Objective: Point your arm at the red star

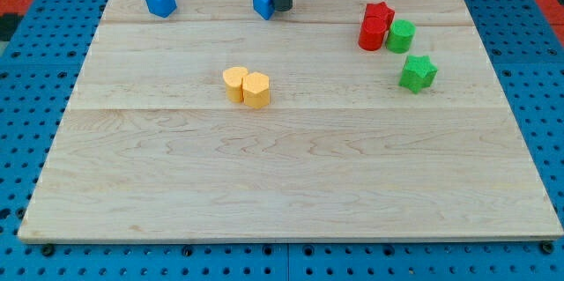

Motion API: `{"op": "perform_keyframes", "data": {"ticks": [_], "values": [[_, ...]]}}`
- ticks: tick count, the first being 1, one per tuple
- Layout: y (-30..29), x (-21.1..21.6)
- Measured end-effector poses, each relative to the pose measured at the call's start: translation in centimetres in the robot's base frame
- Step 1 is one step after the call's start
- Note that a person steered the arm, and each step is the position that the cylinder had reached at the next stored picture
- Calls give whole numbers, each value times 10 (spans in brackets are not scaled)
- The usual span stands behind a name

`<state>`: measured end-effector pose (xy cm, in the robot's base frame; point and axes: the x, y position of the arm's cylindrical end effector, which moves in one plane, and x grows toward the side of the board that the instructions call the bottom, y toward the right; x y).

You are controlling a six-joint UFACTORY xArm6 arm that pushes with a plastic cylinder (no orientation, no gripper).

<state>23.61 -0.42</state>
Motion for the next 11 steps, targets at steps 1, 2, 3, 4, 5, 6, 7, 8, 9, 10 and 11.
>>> {"op": "perform_keyframes", "data": {"ticks": [1, 2, 3, 4, 5, 6, 7, 8, 9, 10, 11], "values": [[-2, 0], [-2, 0], [-2, 0], [1, 0], [48, -1], [100, -16], [139, -16], [155, -19], [137, -17], [137, -18], [137, -19]]}}
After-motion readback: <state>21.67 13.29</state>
